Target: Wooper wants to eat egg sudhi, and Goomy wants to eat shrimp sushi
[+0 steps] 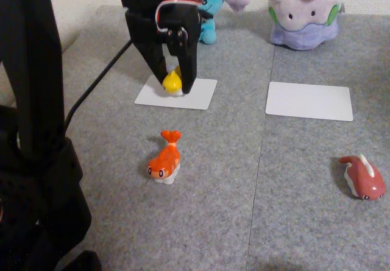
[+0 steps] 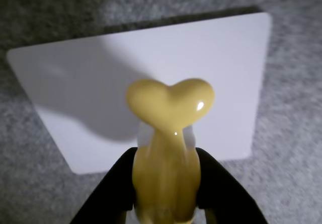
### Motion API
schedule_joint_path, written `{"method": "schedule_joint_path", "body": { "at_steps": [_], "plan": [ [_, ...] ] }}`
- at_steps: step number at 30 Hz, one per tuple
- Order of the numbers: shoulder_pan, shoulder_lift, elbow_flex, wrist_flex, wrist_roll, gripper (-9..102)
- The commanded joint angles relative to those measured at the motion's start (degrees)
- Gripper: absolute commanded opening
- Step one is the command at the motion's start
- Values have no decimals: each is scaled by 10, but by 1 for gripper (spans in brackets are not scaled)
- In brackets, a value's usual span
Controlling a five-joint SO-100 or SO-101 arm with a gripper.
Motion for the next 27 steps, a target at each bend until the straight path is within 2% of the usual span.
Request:
{"method": "schedule_joint_path", "body": {
  "at_steps": [1, 4, 13, 24, 27],
  "plan": [
    [-2, -4, -29, -13, 0, 5],
    [-3, -11, -29, -18, -7, 8],
    [-21, -1, -29, -1, -8, 43],
    [-61, 317, 1, 221, -25, 46],
    [-56, 407, 61, 244, -41, 46]
  ]
}}
